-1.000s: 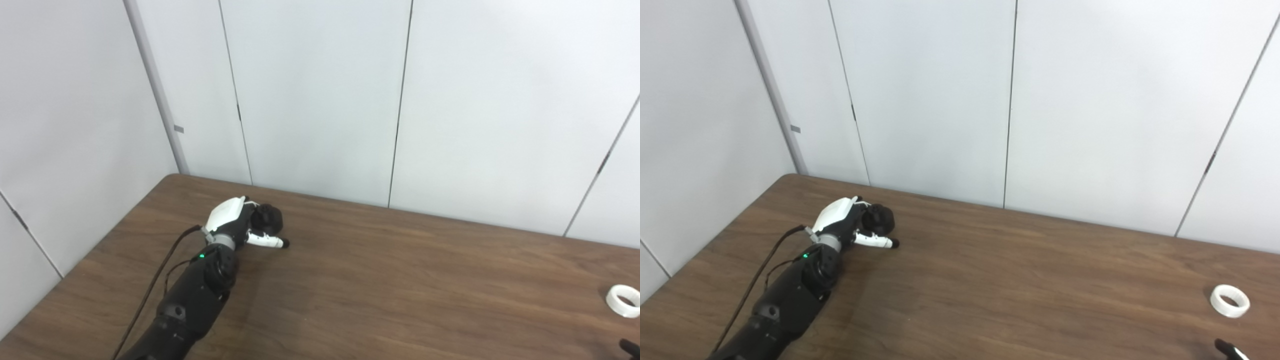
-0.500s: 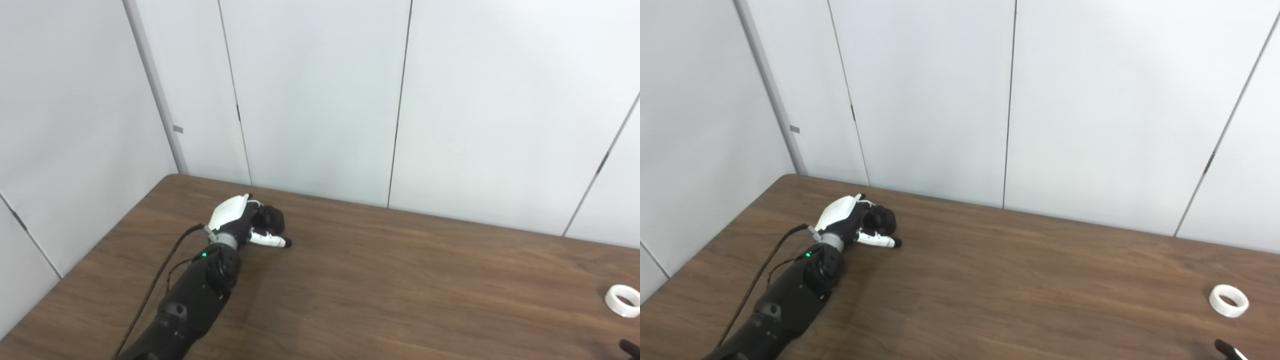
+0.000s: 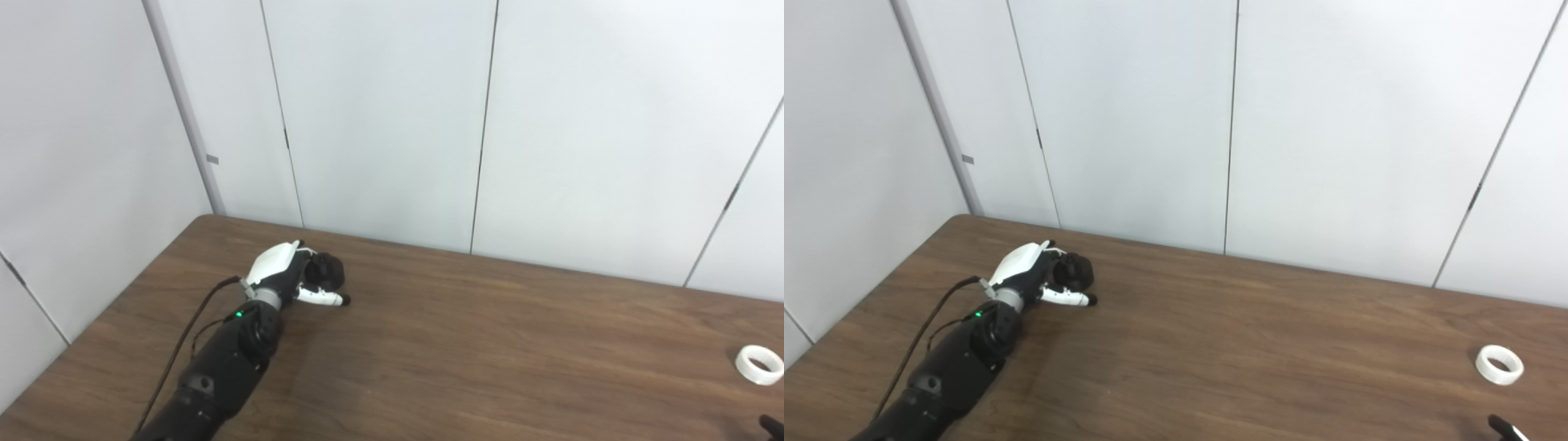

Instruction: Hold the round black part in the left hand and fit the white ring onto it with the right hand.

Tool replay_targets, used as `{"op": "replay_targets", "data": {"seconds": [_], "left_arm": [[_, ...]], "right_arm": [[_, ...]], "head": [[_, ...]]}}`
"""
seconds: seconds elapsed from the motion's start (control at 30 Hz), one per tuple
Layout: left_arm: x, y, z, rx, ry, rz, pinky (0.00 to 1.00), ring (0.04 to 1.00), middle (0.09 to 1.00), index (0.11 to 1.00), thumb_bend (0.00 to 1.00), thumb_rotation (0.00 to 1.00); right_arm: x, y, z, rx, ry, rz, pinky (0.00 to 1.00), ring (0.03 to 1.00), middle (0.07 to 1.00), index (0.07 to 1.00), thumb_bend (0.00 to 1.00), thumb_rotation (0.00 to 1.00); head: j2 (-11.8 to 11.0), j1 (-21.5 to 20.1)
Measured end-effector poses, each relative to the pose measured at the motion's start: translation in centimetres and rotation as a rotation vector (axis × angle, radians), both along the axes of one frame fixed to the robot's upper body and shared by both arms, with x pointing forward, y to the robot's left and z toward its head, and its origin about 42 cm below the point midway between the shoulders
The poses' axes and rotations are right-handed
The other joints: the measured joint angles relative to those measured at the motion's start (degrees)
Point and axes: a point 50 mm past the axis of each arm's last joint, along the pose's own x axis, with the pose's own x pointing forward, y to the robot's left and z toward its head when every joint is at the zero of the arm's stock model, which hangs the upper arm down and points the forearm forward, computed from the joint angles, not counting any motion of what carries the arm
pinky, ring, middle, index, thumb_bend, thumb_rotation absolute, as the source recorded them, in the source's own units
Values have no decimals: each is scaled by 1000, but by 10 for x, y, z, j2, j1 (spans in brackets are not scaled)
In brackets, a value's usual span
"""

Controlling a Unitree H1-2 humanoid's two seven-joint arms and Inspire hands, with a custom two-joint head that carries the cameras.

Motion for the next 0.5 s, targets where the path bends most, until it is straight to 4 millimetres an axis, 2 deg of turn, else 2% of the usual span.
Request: {"op": "replay_targets", "data": {"seconds": [0.5], "left_arm": [[-8, 15, 2, 23, 50, 25, 1000, 1000, 1000, 869, 1000, 148]], "right_arm": [[0, -5, 1, -21, 9, 23, 976, 1000, 1000, 953, 902, 468]], "head": [[2, 3]]}}
